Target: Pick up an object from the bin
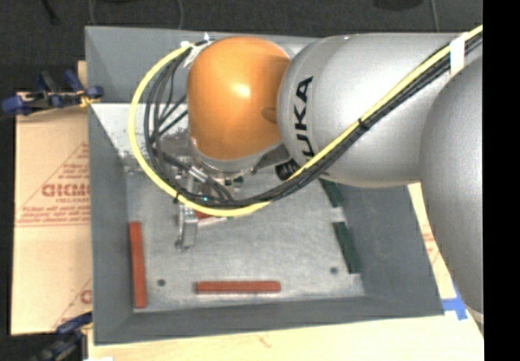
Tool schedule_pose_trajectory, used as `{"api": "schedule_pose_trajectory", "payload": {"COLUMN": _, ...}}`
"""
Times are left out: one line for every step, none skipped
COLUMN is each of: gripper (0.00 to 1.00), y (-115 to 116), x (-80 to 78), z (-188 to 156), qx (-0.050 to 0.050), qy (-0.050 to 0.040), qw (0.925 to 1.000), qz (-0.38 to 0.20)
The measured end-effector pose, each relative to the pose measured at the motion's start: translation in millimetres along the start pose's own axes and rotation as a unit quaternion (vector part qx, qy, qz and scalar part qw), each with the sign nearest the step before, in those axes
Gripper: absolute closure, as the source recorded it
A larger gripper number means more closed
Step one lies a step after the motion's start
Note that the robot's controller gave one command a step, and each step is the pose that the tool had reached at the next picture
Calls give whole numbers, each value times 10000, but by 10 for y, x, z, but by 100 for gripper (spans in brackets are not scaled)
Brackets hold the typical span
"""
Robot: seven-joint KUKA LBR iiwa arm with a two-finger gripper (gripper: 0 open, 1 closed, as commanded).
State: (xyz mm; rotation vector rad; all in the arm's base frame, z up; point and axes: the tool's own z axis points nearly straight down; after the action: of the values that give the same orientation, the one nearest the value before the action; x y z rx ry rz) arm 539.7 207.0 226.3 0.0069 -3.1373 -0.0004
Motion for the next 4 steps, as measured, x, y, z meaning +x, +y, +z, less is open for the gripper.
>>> {"api": "schedule_pose_trajectory", "payload": {"gripper": 0, "y": -672, "x": -49, "z": 1288, "qx": 19, "qy": 2, "qw": 9991, "qz": -423}}
{"api": "schedule_pose_trajectory", "payload": {"gripper": 0, "y": -989, "x": -529, "z": 1525, "qx": 0, "qy": -48, "qw": 10000, "qz": 76}}
{"api": "schedule_pose_trajectory", "payload": {"gripper": 100, "y": -973, "x": -518, "z": 1516, "qx": -7, "qy": -40, "qw": 10000, "qz": 76}}
{"api": "schedule_pose_trajectory", "payload": {"gripper": 100, "y": -1045, "x": -597, "z": 448, "qx": -10, "qy": -81, "qw": 9998, "qz": 192}}
